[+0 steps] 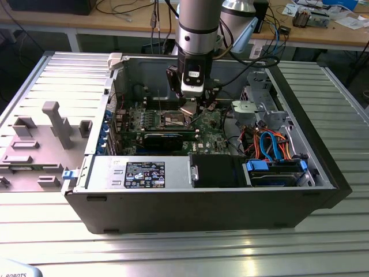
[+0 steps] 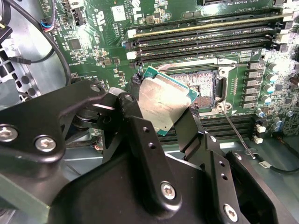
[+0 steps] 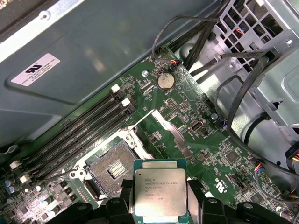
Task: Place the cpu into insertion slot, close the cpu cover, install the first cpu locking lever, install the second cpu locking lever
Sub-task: 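Place the cpu into insertion slot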
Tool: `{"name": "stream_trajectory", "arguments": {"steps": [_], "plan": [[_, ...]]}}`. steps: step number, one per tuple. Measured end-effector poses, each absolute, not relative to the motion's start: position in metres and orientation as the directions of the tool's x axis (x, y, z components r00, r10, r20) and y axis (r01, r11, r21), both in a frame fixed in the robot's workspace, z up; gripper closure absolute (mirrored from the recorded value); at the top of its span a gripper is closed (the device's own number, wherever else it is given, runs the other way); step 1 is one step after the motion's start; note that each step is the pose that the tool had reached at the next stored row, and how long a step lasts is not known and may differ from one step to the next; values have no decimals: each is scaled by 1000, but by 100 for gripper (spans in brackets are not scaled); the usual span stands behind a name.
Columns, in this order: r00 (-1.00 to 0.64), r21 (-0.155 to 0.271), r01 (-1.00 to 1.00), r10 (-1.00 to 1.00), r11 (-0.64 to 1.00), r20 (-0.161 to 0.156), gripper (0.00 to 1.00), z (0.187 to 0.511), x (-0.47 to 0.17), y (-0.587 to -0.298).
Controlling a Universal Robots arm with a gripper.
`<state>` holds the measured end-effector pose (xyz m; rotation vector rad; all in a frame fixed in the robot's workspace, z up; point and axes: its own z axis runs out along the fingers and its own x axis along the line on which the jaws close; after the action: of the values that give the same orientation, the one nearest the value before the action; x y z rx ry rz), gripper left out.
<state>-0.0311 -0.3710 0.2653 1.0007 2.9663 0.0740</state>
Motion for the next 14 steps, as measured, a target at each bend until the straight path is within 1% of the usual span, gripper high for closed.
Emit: {"name": "stream_trajectory", "arguments": {"steps": [14], "plan": [[-791,48,611,612,790,5,46,265,-31,-371]]}}
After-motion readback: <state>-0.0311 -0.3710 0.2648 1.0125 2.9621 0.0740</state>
